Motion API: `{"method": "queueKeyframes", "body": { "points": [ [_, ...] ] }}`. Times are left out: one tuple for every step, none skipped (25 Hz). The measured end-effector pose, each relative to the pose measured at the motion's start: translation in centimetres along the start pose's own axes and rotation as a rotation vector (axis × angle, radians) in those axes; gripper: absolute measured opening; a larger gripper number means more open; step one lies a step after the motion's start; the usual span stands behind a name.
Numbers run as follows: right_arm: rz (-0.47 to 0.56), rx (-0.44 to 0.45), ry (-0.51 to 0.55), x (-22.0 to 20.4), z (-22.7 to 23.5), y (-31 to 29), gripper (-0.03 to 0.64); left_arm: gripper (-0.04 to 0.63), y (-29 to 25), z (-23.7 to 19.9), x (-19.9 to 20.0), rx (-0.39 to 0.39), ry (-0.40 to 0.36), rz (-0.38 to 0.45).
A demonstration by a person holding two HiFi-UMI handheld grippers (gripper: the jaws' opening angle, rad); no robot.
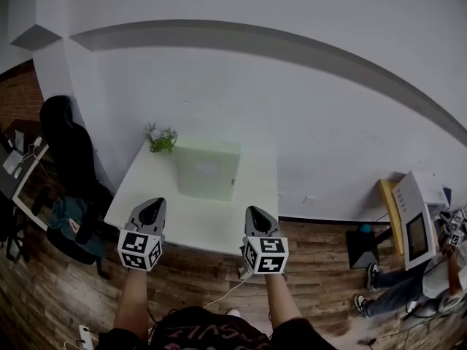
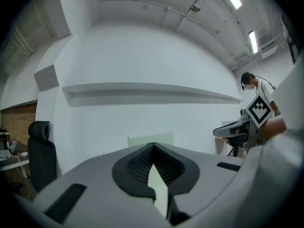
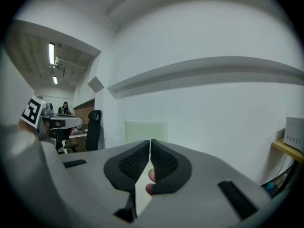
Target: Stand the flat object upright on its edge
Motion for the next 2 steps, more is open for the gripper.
{"method": "queueKeyframes", "body": {
  "points": [
    [-0.002, -0.002, 0.004, -0.09, 0.01, -0.1, 0.028, 0.014, -0.05, -0.13, 0.01, 0.002, 0.001, 0.002],
    [-0.003, -0.004, 0.008, -0.17, 0.02, -0.2, 0.028, 0.014, -0.1, -0.25, 0.02, 0.004, 0.001, 0.004]
  ]
}}
Point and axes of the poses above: the fingertips, and each gripper's own axes: y backward along the fingers, z to its right, x out of its top, the point moved 7 cm from there along y, backward along the fingers, and after that the axes turned 5 degrees about z, right-handed, at the moved point
